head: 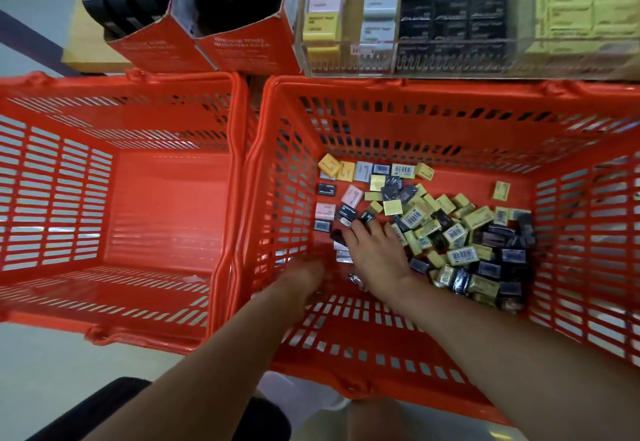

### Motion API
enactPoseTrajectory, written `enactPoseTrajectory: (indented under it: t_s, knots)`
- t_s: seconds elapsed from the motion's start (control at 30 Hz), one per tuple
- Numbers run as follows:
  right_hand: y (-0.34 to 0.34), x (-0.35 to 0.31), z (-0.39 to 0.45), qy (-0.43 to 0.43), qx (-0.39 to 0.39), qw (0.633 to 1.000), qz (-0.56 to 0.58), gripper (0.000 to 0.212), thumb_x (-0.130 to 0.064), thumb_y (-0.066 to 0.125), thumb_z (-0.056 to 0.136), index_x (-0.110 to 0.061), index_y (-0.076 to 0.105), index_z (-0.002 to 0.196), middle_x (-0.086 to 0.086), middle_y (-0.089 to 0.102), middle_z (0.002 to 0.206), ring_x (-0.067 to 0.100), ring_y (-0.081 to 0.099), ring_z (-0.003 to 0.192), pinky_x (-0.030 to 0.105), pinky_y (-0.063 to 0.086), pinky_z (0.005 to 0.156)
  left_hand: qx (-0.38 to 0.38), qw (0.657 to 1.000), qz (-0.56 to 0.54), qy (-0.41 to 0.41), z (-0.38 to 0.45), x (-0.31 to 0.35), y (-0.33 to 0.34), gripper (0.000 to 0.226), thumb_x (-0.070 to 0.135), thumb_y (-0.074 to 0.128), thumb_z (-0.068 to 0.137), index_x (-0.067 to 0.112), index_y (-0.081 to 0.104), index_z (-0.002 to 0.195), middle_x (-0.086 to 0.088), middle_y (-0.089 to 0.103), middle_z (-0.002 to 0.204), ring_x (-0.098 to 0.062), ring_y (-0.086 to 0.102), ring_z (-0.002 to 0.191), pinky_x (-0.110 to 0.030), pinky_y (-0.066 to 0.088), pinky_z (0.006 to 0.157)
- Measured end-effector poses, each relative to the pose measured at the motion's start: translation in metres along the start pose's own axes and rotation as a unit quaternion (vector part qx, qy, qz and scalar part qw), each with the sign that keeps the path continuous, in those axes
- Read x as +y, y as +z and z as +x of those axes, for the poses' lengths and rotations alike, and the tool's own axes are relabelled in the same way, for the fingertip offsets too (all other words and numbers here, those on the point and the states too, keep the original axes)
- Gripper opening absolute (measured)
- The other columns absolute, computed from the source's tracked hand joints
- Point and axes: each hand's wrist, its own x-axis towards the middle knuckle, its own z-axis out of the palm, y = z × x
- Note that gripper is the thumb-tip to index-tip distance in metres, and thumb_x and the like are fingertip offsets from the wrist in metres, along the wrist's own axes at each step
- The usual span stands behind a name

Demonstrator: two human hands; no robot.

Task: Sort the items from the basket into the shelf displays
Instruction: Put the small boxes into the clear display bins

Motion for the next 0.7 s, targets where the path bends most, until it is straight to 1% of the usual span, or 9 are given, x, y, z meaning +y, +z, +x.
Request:
enactPoseTrajectory:
  t_s: [0.07, 0.13, 0.2, 0.3, 0.4, 0.47, 0.57, 0.63, 0.7]
  knots:
    - [0.001, -0.002, 0.0, 0.006, -0.01, 1.0, -0.006, 0.061, -0.03, 0.073, 0.084, -0.01, 0.046, 0.135, 0.006, 0.046, 0.134, 0.03, 0.048, 0.121, 0.044, 0.041, 0.102, -0.015, 1.0, -0.017, -0.016, 0.0, 0.001, -0.001, 0.022, -0.002, 0.046, 0.097, 0.011, 0.062, 0.089, -0.006, 0.065, 0.081, -0.015, 0.059, 0.071, -0.025, 0.05, 0.061]
    - [-0.001, -0.005, -0.001, -0.007, -0.019, 0.999, -0.034, 0.058, -0.028, 0.076, 0.078, -0.012, 0.057, 0.13, 0.004, 0.055, 0.128, 0.027, 0.056, 0.114, 0.041, 0.047, 0.094, -0.028, 0.999, -0.026, -0.022, -0.002, 0.001, -0.001, 0.024, -0.004, 0.046, 0.095, 0.011, 0.061, 0.085, -0.005, 0.064, 0.079, -0.014, 0.059, 0.071, -0.025, 0.05, 0.06]
    - [-0.005, -0.01, 0.003, -0.019, 0.008, 0.998, -0.066, 0.053, -0.024, 0.073, 0.077, -0.012, 0.061, 0.127, 0.006, 0.06, 0.124, 0.026, 0.06, 0.108, 0.041, 0.049, 0.09, -0.035, 0.998, -0.04, -0.022, 0.0, 0.001, 0.0, 0.026, -0.005, 0.046, 0.094, 0.012, 0.062, 0.083, -0.004, 0.065, 0.076, -0.014, 0.059, 0.069, -0.025, 0.05, 0.06]
    - [-0.003, -0.022, 0.012, -0.008, -0.031, 0.998, -0.062, 0.04, -0.009, 0.035, 0.1, -0.001, 0.039, 0.139, 0.021, 0.049, 0.132, 0.037, 0.052, 0.116, 0.049, 0.04, 0.1, -0.035, 0.998, -0.054, -0.023, 0.002, 0.0, 0.0, 0.025, 0.0, 0.047, 0.094, 0.014, 0.064, 0.082, -0.002, 0.066, 0.073, -0.014, 0.06, 0.07, -0.027, 0.049, 0.065]
    - [-0.002, -0.026, 0.016, 0.013, -0.045, 0.994, -0.103, 0.039, -0.006, 0.028, 0.101, 0.002, 0.031, 0.139, 0.027, 0.048, 0.129, 0.04, 0.055, 0.11, 0.048, 0.044, 0.093, -0.05, 0.997, -0.062, -0.016, -0.001, 0.0, -0.001, 0.024, 0.003, 0.047, 0.095, 0.014, 0.065, 0.084, -0.001, 0.067, 0.074, -0.015, 0.062, 0.072, -0.028, 0.049, 0.066]
    - [0.001, -0.026, 0.017, 0.002, -0.043, 0.993, -0.11, 0.041, -0.007, 0.028, 0.101, 0.002, 0.029, 0.141, 0.027, 0.049, 0.128, 0.04, 0.055, 0.11, 0.049, 0.043, 0.095, -0.057, 0.996, -0.07, -0.007, -0.002, -0.001, -0.003, 0.024, 0.004, 0.047, 0.096, 0.015, 0.066, 0.088, 0.0, 0.069, 0.075, -0.015, 0.063, 0.074, -0.028, 0.05, 0.068]
    - [-0.002, -0.014, 0.015, -0.028, -0.038, 0.994, -0.097, 0.041, -0.019, 0.039, 0.098, -0.002, 0.033, 0.136, 0.024, 0.051, 0.125, 0.036, 0.054, 0.109, 0.047, 0.042, 0.094, -0.058, 0.994, -0.091, 0.004, -0.003, 0.0, -0.004, 0.023, 0.005, 0.045, 0.099, 0.017, 0.064, 0.093, -0.001, 0.069, 0.082, -0.015, 0.064, 0.076, -0.025, 0.051, 0.064]
    - [-0.005, -0.002, 0.011, -0.048, -0.037, 0.996, -0.065, 0.052, -0.039, 0.053, 0.09, -0.007, 0.038, 0.129, 0.018, 0.052, 0.123, 0.034, 0.053, 0.108, 0.045, 0.041, 0.093, -0.055, 0.994, -0.096, 0.005, -0.004, 0.0, -0.003, 0.021, 0.007, 0.045, 0.1, 0.017, 0.063, 0.096, -0.001, 0.069, 0.084, -0.013, 0.064, 0.075, -0.024, 0.05, 0.061]
    - [-0.01, 0.01, 0.007, -0.049, -0.034, 0.998, 0.001, 0.067, -0.055, 0.058, 0.08, -0.013, 0.041, 0.128, 0.013, 0.054, 0.124, 0.032, 0.053, 0.109, 0.044, 0.042, 0.094, -0.054, 0.994, -0.094, 0.01, -0.002, 0.0, -0.003, 0.018, 0.007, 0.047, 0.1, 0.015, 0.063, 0.098, -0.001, 0.07, 0.082, -0.012, 0.065, 0.073, -0.024, 0.05, 0.06]
